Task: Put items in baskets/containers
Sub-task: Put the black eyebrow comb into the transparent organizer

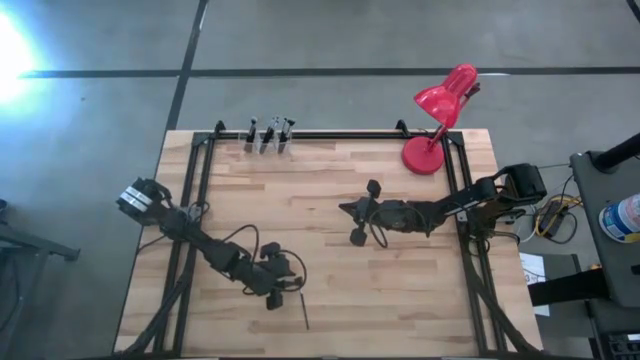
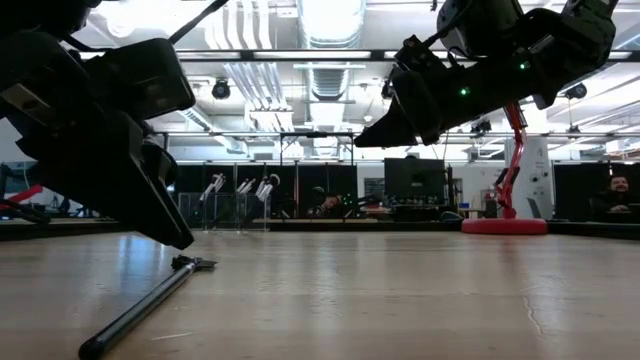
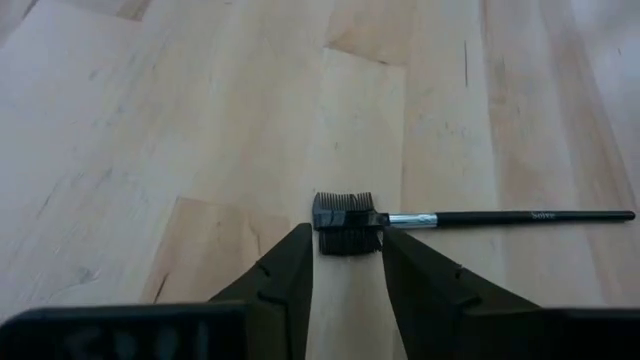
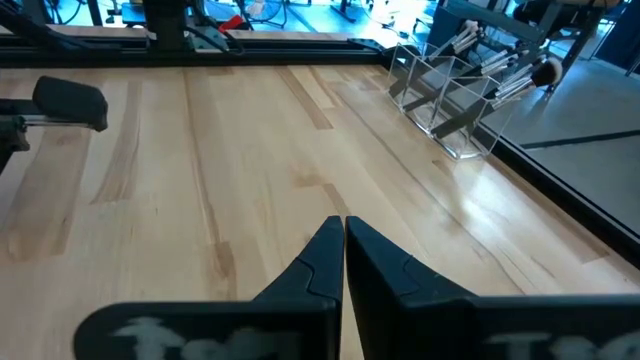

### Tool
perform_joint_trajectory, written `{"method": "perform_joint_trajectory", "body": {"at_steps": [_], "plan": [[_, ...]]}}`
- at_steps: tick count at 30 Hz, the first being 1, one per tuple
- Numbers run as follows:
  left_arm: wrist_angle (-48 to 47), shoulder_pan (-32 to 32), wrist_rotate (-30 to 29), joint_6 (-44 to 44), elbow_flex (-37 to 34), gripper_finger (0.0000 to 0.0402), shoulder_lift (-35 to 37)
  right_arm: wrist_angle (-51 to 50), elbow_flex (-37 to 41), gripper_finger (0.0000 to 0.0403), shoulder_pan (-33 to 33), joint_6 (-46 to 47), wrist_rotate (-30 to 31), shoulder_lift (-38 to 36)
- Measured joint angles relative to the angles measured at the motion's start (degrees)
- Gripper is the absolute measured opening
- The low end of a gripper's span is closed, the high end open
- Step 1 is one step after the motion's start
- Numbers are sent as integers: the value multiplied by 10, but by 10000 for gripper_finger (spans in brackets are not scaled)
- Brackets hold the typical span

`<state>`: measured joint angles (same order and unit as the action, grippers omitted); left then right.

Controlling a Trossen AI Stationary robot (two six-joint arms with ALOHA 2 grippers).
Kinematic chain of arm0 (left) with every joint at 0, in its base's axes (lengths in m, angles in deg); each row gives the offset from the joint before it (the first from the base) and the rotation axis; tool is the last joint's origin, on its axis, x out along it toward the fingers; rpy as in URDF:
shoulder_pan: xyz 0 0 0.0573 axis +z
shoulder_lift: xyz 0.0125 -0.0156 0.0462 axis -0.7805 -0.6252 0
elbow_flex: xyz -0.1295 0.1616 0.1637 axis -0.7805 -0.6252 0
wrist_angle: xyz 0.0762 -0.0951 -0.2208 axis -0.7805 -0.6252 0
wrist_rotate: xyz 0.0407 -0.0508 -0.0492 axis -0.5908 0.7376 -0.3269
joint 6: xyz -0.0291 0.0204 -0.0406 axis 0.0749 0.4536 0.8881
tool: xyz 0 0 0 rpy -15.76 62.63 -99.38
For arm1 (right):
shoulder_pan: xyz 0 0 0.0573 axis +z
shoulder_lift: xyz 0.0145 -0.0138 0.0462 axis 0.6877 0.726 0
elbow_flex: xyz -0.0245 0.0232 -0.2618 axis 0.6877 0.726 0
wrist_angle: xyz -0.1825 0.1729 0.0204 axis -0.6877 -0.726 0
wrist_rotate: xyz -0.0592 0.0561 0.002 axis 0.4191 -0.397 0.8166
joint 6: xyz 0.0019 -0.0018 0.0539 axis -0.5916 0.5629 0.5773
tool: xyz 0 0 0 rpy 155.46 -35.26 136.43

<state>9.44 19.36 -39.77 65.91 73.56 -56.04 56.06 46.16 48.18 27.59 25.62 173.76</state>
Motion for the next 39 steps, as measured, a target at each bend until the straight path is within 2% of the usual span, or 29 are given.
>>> {"method": "perform_joint_trajectory", "body": {"at_steps": [14, 20, 23, 31, 35, 39], "plan": [[24, 0, -2, -14, 22, 113, -55, 0, 0, 8, 0, 0, 0, 0], [25, 0, -2, -24, 22, 70, -53, 0, 0, 8, 0, 0, 0, 0], [20, 0, 6, -24, 24, 64, -45, 0, 0, 8, 0, 0, 0, 0], [-6, -1, 18, -27, 57, 89, -42, 0, 0, 8, 0, -1, 0, 0], [-3, -2, 43, -40, 65, 106, -42, 0, 0, 8, 0, -1, 0, 0], [-5, -3, 28, -33, 66, 114, -42, 0, 0, 8, 0, 0, 0, 0]]}}
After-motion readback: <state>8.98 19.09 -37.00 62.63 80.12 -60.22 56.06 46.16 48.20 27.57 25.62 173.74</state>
